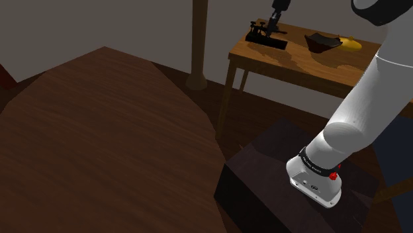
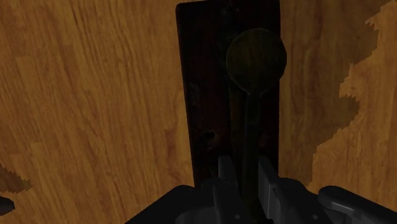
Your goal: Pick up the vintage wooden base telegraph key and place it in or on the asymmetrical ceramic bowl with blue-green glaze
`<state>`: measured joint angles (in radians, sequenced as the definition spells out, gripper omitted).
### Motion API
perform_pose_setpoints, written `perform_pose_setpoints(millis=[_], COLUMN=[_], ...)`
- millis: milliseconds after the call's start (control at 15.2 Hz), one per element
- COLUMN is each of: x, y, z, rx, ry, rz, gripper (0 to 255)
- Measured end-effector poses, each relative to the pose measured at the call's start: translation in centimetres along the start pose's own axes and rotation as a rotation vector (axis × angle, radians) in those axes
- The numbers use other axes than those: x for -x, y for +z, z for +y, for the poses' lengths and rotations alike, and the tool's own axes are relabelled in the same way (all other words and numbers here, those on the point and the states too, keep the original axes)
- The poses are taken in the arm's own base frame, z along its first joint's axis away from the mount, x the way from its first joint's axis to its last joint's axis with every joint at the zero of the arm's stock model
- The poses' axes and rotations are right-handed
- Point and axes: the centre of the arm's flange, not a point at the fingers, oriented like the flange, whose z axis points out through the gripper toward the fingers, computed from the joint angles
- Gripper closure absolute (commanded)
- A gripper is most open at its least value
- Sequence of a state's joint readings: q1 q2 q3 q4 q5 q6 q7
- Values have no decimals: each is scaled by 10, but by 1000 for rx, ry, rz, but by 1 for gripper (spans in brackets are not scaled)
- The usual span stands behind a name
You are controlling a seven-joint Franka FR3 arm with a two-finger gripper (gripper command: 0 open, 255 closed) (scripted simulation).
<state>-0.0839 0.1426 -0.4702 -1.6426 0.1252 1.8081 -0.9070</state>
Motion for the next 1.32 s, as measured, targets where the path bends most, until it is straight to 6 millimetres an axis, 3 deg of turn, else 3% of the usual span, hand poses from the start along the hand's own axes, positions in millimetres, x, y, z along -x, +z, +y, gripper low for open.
perform_pose_setpoints(millis=[1320], x=[-7], y=[-105], z=[0], rx=[0], ry=[0], rz=[0], gripper=[255])
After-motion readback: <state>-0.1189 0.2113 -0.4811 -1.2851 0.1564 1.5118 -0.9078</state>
